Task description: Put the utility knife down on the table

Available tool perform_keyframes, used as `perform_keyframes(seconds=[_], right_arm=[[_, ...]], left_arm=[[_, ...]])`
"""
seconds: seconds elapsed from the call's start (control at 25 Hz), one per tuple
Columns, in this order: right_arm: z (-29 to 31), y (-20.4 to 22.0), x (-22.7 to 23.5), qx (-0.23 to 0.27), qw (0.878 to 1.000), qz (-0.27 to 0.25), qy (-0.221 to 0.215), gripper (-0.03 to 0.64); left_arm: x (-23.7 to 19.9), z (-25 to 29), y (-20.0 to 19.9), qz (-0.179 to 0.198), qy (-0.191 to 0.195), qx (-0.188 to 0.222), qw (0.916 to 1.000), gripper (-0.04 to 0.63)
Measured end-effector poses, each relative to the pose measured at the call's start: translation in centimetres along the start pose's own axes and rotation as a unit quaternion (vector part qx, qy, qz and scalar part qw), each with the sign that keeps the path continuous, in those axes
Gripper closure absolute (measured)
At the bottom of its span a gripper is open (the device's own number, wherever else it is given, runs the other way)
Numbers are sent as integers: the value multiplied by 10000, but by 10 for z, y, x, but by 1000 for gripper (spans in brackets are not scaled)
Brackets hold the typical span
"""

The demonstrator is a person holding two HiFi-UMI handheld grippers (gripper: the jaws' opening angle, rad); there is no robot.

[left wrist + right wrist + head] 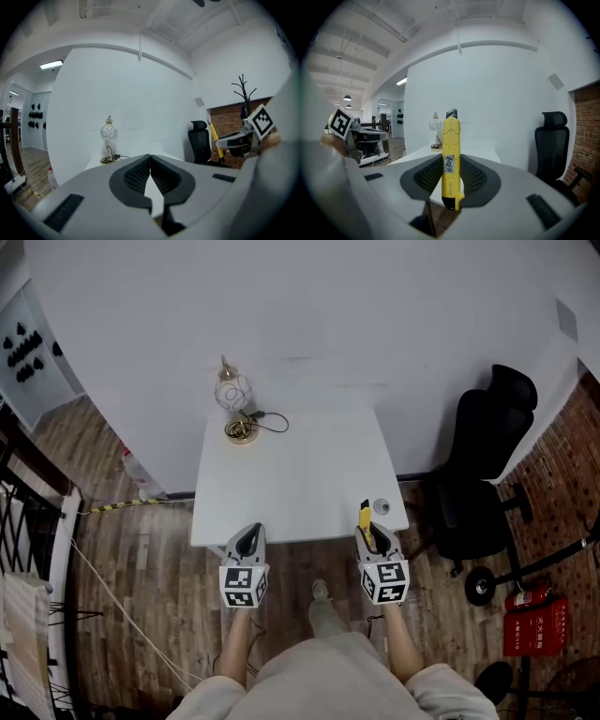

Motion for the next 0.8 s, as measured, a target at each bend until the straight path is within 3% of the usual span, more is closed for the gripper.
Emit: perform_keyframes(seconds=[0.8], right_arm=[[197,-50,99,-132,9977,-90,-658,508]], left_arm=[[-48,184,-49,-86,-520,-147,9985,589]])
Point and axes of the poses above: the fingertips, and each gripper's own axes: z forward along the fingers, x to its right, y out of its underside, the point moved 9 cm from there along -z, backward along the fingers, and after that the axes turned 4 degrees about -z, right-handed, at the moved point
